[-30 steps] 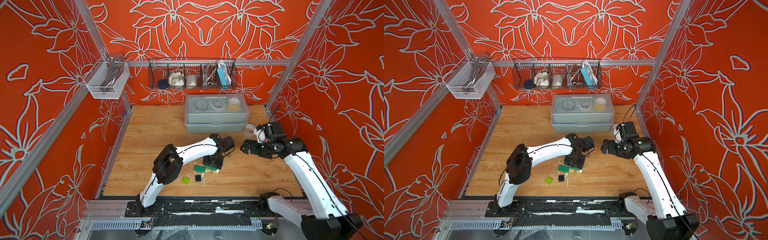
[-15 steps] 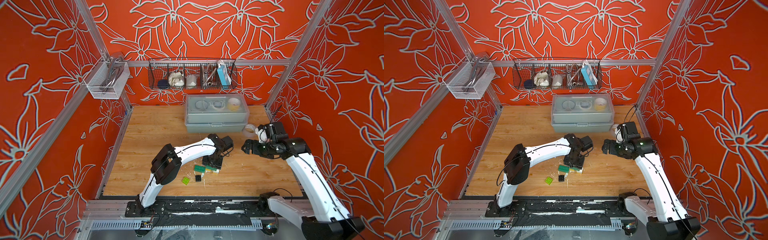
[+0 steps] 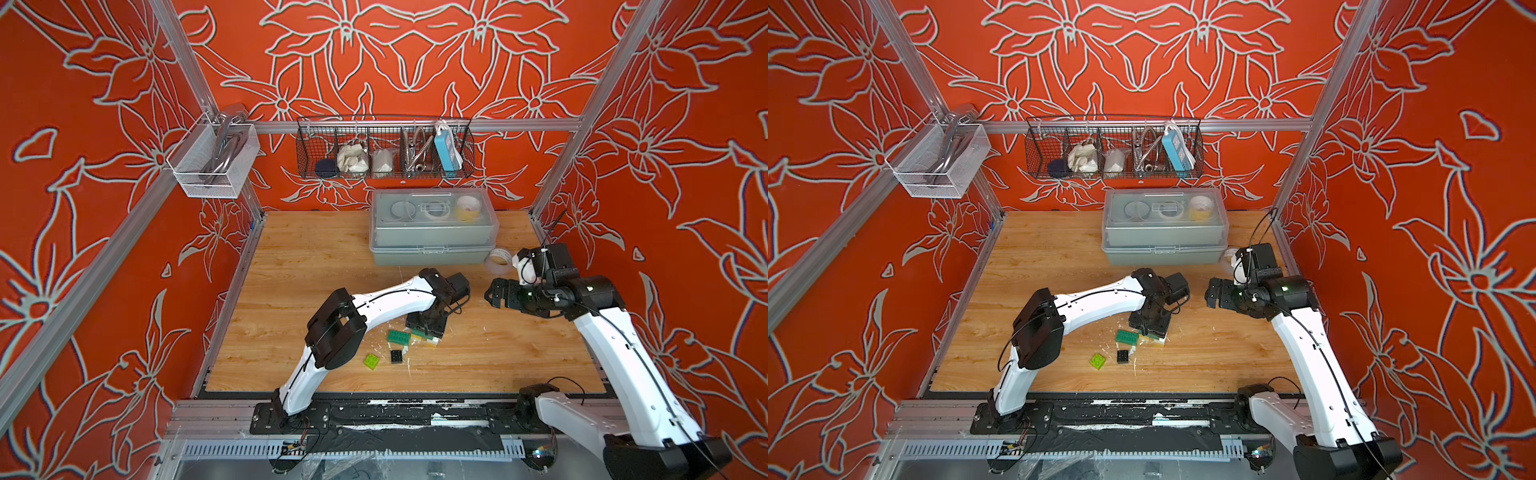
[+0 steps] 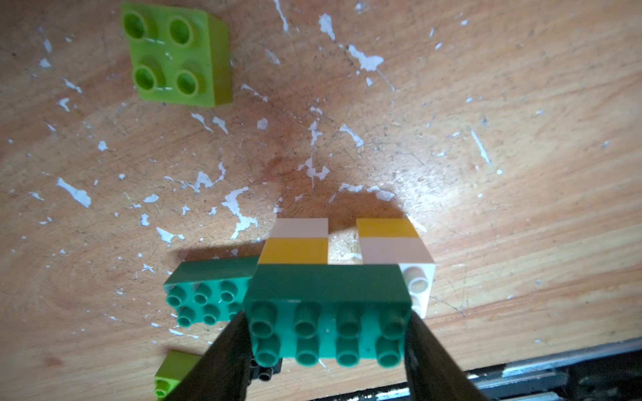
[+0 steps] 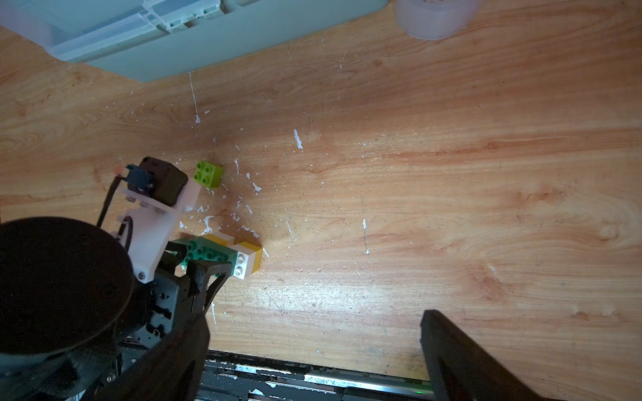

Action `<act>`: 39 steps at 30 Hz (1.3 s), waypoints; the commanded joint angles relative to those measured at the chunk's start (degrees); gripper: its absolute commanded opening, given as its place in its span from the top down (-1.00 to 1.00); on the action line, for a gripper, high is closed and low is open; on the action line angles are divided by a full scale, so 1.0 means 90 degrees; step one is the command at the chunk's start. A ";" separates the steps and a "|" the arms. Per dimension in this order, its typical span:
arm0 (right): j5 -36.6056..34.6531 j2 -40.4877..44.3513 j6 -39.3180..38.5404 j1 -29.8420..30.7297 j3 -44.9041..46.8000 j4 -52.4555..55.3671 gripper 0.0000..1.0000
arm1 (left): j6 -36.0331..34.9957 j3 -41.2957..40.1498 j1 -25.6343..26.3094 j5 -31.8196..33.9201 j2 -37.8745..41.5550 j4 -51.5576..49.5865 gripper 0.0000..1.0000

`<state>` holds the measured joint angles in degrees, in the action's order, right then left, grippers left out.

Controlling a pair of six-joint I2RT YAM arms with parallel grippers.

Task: Assemble a giraffe with lego
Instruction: Assemble the lego brick with the lego brick, then pick up the lego brick from the center of the board.

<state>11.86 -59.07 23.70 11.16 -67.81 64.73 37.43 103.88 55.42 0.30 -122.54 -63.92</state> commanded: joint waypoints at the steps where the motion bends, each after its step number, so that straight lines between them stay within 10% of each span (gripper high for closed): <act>1: -0.0097 0.0075 0.0007 -0.0020 -0.0158 0.0108 -1.00 | 0.0155 -0.0208 -0.0083 -0.0188 -0.0839 0.0078 -0.10; 9: -0.0240 0.0143 -0.0031 -0.0027 -0.0304 0.0169 -1.00 | 0.0093 -0.0184 -0.0091 -0.0001 -0.0848 -0.0181 -0.15; 21: -0.0272 0.0113 -0.0046 -0.0026 -0.0385 0.0203 -1.00 | 0.0243 0.0014 -0.0112 0.0182 0.0014 -0.0066 -0.84; 34: -0.0346 0.0034 -0.0335 0.0077 -0.0224 0.0209 -1.00 | 0.0493 -0.0691 -0.0240 0.0241 0.2114 0.0002 -0.90; 39: -0.0653 -0.0372 -0.0266 0.0750 -0.0429 0.0277 -1.00 | 0.0915 -0.2397 -0.0854 -0.0067 0.3122 0.0527 -0.89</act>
<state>8.97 -60.40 21.74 14.33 -69.78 65.73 42.76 90.11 50.89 0.69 -97.01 -59.61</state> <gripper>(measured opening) 0.995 0.945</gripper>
